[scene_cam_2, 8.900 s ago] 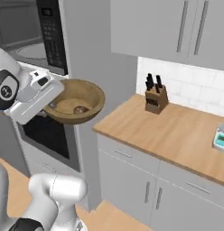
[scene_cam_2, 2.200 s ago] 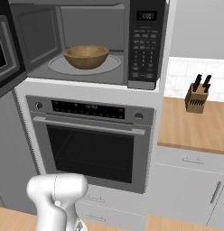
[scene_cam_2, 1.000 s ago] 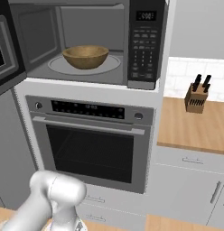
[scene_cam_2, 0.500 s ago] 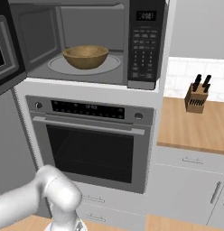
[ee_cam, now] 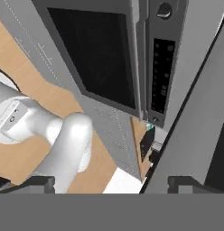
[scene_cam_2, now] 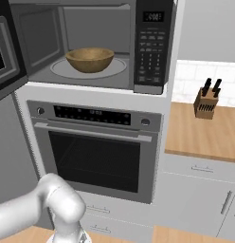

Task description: Pick the mushroom from the sink and place it in the bowl. Then pick the bowl and place it in the microwave. Then close the microwave door and press the start button.

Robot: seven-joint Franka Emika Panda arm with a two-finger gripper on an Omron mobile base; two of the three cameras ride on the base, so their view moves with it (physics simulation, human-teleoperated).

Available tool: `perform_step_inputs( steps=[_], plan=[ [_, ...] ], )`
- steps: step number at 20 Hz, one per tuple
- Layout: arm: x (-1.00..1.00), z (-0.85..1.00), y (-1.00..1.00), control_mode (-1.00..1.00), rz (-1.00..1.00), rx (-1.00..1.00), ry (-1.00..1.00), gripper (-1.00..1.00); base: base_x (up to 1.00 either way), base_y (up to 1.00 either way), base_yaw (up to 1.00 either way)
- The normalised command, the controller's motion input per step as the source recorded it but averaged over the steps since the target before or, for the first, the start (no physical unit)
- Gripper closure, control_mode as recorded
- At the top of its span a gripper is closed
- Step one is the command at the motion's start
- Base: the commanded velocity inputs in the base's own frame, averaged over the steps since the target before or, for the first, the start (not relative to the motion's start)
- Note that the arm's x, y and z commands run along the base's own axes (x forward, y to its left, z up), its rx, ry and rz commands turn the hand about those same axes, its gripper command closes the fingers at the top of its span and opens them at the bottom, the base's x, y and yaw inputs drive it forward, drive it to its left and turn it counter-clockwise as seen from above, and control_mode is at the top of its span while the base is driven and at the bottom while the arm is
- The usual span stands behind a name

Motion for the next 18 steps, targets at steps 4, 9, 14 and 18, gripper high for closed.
perform_step_inputs(
  steps=[4,9,14,18],
  plan=[
    [0.0,0.58,-1.0,-1.0,0.0,0.08,-0.18,-1.0,0.0,0.0,0.0],
    [-0.04,0.46,-1.0,-1.0,0.04,0.06,-0.19,-1.0,0.0,0.0,0.0],
    [0.32,0.21,-1.0,-1.0,0.12,0.01,-0.08,-1.0,0.0,0.0,0.0],
    [0.88,0.17,-1.0,-1.0,0.15,0.0,-0.02,-1.0,0.0,0.0,0.0]
  ],
)
